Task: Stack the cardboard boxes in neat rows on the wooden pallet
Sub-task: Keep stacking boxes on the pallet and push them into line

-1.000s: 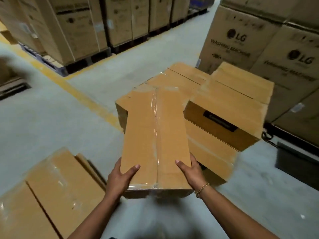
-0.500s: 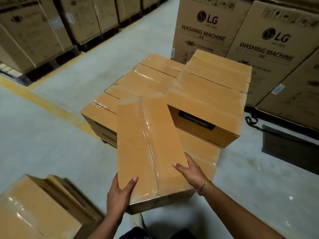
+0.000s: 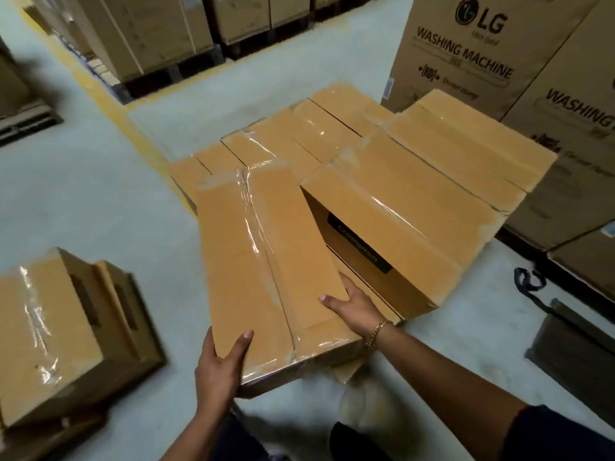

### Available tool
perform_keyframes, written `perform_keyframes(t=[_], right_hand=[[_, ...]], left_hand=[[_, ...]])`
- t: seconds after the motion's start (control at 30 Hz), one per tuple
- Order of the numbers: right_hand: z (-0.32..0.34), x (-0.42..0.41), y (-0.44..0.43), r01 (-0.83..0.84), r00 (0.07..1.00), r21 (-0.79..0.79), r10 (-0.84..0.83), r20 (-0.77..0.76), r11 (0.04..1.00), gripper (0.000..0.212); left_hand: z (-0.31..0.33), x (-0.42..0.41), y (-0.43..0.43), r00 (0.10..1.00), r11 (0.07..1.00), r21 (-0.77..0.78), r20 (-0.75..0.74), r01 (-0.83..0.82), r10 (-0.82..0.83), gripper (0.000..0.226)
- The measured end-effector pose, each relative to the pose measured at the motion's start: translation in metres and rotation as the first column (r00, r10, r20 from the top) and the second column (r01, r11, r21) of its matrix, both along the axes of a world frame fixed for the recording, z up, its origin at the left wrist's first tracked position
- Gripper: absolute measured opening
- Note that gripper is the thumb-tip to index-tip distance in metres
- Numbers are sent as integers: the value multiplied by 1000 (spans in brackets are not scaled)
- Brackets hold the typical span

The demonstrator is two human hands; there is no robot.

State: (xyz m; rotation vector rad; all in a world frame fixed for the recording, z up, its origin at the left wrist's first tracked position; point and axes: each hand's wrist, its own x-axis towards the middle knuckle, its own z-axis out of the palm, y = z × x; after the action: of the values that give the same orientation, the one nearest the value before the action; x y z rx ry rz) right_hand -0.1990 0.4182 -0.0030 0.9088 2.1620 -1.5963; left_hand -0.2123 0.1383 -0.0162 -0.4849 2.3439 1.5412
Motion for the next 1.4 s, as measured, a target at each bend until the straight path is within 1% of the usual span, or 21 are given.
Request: perform_keyframes(t=[0.1,0.27,0.37,0.4,0.43,0.53,0.6,0.63,0.73,0.8,0.97,1.03,1.1,1.2,1.3,1.4], right_hand=[[7,20,35,-96,995,12,96,-5,995,77],[5,50,80,-200,979,68,203,-34,977,77],[1,73,102,-225,972,72,230,-57,972,81],[-1,81,109,-239,968,85,244,-62,967,83],[0,88,115,-244,966,92,251,-68,965,84],[-3,111,136,-282,955,89,288,-63,955,86],[-5,129,149,-311,948,82,315,-50,947,92],[-8,137,157,-321,945,76,325,-42,944,91],[-7,156,178,-340,938,85,344,-35,937,74],[-11,161,194,-360,931,88,363,-24,929,68],[-22,156,231,-409,909,120,415,-28,905,66],[-25,149,243,-438,894,147,447,-38,887,65],[-36,142,253,-491,856,266,516,-30,830,70],[-44,136,265,-568,792,455,606,76,685,79],[-47,131,273,-607,739,553,661,130,571,82],[-59,124,278,-659,682,580,705,192,479,85]], left_hand=[[7,43,38,997,997,15,5,-81,81,51],[5,99,85,984,984,27,-11,-176,177,62],[-3,132,105,979,978,41,-5,-206,206,83],[-6,142,113,977,976,46,-11,-214,215,86],[-8,152,120,975,974,50,-19,-220,221,84],[-14,182,143,973,971,59,-10,-230,231,67],[-18,207,159,968,966,61,6,-250,250,62],[-18,218,167,965,962,69,8,-262,262,62],[-17,244,192,954,952,53,28,-300,299,64],[-20,256,210,945,944,53,39,-326,324,64],[-28,268,257,925,926,13,46,-378,377,61],[-32,269,272,920,921,-8,37,-390,390,65],[-36,267,283,915,915,-19,25,-402,403,71],[-42,264,294,910,910,-43,28,-413,415,75],[-48,259,296,912,911,-66,25,-406,408,86],[-59,249,292,917,916,-83,36,-393,397,90]])
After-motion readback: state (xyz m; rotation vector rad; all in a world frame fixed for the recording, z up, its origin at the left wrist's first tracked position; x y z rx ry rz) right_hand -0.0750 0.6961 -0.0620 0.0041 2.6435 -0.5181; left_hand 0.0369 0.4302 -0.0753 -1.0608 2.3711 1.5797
